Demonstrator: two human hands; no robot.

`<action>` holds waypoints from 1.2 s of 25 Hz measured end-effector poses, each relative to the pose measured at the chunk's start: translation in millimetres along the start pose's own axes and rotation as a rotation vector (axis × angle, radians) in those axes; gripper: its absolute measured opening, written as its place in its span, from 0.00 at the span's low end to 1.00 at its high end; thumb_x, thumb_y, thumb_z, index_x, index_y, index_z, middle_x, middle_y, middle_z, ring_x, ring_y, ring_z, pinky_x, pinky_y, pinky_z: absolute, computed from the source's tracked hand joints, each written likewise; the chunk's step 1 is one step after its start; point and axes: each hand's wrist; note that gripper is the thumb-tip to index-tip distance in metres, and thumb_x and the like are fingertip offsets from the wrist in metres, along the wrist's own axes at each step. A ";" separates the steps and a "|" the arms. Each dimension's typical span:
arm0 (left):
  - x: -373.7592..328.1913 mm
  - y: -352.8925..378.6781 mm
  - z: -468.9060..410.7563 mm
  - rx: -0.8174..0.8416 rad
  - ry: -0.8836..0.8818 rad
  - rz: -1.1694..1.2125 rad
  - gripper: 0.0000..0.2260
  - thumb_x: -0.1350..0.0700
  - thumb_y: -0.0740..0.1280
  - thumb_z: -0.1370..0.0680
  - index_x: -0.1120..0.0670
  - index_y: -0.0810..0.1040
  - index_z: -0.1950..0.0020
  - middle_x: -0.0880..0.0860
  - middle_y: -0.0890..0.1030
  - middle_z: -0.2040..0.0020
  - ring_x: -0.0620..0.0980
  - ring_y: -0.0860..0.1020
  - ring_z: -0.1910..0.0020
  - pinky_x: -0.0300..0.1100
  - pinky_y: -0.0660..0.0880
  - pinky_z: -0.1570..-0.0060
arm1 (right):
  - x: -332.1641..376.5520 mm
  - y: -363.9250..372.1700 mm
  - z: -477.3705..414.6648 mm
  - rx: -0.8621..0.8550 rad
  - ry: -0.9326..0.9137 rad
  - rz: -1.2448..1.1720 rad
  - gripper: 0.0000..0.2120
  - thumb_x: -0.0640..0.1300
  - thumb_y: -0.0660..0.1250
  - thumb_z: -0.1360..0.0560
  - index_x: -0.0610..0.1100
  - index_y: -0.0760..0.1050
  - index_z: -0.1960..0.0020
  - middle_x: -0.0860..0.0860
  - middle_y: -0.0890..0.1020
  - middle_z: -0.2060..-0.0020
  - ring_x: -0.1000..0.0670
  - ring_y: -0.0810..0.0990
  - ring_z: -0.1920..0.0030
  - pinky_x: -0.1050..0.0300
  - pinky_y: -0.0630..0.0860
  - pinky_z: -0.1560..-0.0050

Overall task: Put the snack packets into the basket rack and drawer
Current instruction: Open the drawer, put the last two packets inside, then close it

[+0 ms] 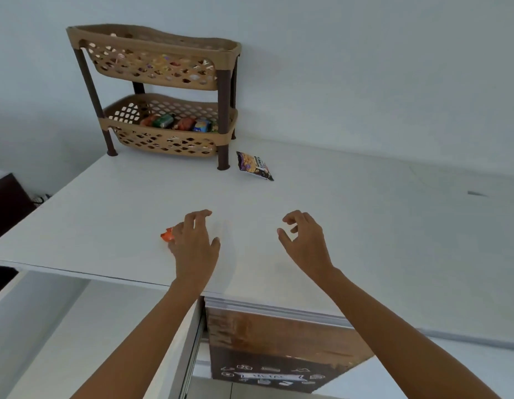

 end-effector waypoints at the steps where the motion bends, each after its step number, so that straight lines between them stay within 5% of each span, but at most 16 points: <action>1: 3.8 4.3 -8.7 0.053 -0.042 -0.108 0.26 0.55 0.70 0.28 0.49 0.66 0.32 0.52 0.66 0.30 0.62 0.63 0.31 0.62 0.68 0.39 | -5.2 7.4 -14.2 0.041 0.006 -0.006 0.13 0.44 0.70 0.28 0.43 0.74 0.46 0.46 0.79 0.49 0.48 0.79 0.56 0.53 0.79 0.55; 4: 17.3 15.7 -27.1 0.236 -0.155 -0.202 0.31 0.48 0.71 0.28 0.43 0.61 0.29 0.49 0.52 0.24 0.64 0.51 0.26 0.66 0.59 0.33 | -20.4 27.6 -55.2 0.180 0.010 -0.003 0.19 0.45 0.69 0.28 0.46 0.72 0.38 0.46 0.74 0.41 0.46 0.77 0.46 0.50 0.77 0.47; 7: 28.5 26.1 -42.6 0.291 -0.185 -0.204 0.30 0.48 0.71 0.28 0.43 0.63 0.29 0.51 0.51 0.23 0.62 0.56 0.26 0.60 0.58 0.29 | -32.6 45.3 -108.3 0.312 -0.018 0.050 0.26 0.46 0.68 0.28 0.49 0.67 0.32 0.45 0.66 0.31 0.42 0.70 0.35 0.49 0.70 0.40; 10: 30.6 32.8 -54.1 0.216 -0.188 -0.153 0.24 0.54 0.71 0.29 0.46 0.71 0.34 0.53 0.58 0.25 0.56 0.66 0.31 0.52 0.56 0.29 | -40.4 61.9 -164.3 0.421 -0.031 0.104 0.31 0.47 0.68 0.28 0.51 0.61 0.27 0.44 0.55 0.25 0.36 0.61 0.31 0.45 0.65 0.35; 15: 35.5 40.3 -65.6 0.127 -0.234 -0.100 0.12 0.59 0.73 0.31 0.53 0.82 0.48 0.55 0.75 0.38 0.55 0.65 0.33 0.38 0.52 0.39 | -54.6 93.0 -238.8 0.529 -0.056 0.173 0.37 0.44 0.69 0.28 0.54 0.55 0.25 0.44 0.48 0.24 0.35 0.56 0.28 0.42 0.64 0.33; 21: 34.7 41.8 -60.7 0.105 -0.275 -0.049 0.07 0.60 0.73 0.31 0.51 0.84 0.54 0.52 0.74 0.38 0.57 0.63 0.33 0.35 0.54 0.40 | -63.5 120.7 -273.4 0.623 -0.138 0.206 0.36 0.45 0.70 0.28 0.52 0.56 0.26 0.40 0.60 0.28 0.35 0.60 0.30 0.42 0.61 0.30; 26: 28.1 37.1 -57.6 0.070 -0.249 -0.038 0.07 0.60 0.73 0.31 0.52 0.84 0.55 0.53 0.75 0.38 0.57 0.63 0.33 0.37 0.55 0.37 | -68.2 125.0 -257.4 0.515 -0.258 0.225 0.26 0.39 0.64 0.25 0.54 0.63 0.30 0.42 0.68 0.41 0.37 0.66 0.40 0.45 0.74 0.45; 30: 21.3 32.9 -57.6 0.040 -0.227 -0.028 0.07 0.61 0.73 0.31 0.52 0.84 0.55 0.53 0.74 0.38 0.57 0.63 0.33 0.35 0.54 0.39 | -67.8 116.6 -250.9 0.450 -0.291 0.174 0.24 0.36 0.64 0.25 0.53 0.66 0.32 0.43 0.70 0.44 0.38 0.67 0.44 0.48 0.73 0.52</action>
Point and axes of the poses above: each hand's wrist, its own z-axis away from the middle knuckle, its own y-axis out of the palm, x = y × z
